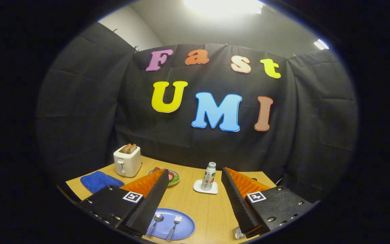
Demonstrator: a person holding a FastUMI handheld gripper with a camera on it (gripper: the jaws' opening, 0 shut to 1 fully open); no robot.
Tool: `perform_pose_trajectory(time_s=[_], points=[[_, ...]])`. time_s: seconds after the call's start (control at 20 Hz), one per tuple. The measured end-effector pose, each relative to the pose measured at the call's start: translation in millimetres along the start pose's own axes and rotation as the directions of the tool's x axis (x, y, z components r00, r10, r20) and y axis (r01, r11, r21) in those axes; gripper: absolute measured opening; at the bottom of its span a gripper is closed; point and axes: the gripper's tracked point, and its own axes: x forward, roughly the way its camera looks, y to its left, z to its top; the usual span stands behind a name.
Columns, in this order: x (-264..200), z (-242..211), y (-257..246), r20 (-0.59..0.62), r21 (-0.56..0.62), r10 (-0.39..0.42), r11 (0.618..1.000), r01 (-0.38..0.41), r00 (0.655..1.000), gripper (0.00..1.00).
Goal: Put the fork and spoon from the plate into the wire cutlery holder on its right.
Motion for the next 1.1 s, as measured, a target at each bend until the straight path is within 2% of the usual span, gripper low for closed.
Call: perform_pose_trajectory(time_s=[0.15, 0.25, 0.5, 0.8, 0.95, 1.1], points=[[5, -23, 9, -0.072, 0.004, 0.009, 1.000, -0.008, 0.997, 0.96], [8, -48, 20, -0.165, 0.006, 0.034, 0.999, -0.033, 0.986, 0.96], [6, -111, 38, -0.403, 0.044, 0.084, 0.996, -0.072, 0.911, 0.95], [9, -155, 49, -0.518, 0.052, 0.092, 0.996, -0.075, 0.850, 0.95], [3, -189, 52, -0.601, 0.051, 0.086, 0.996, -0.070, 0.794, 0.95], [-5, -224, 55, -0.699, 0.062, 0.085, 0.996, -0.058, 0.710, 0.95]])
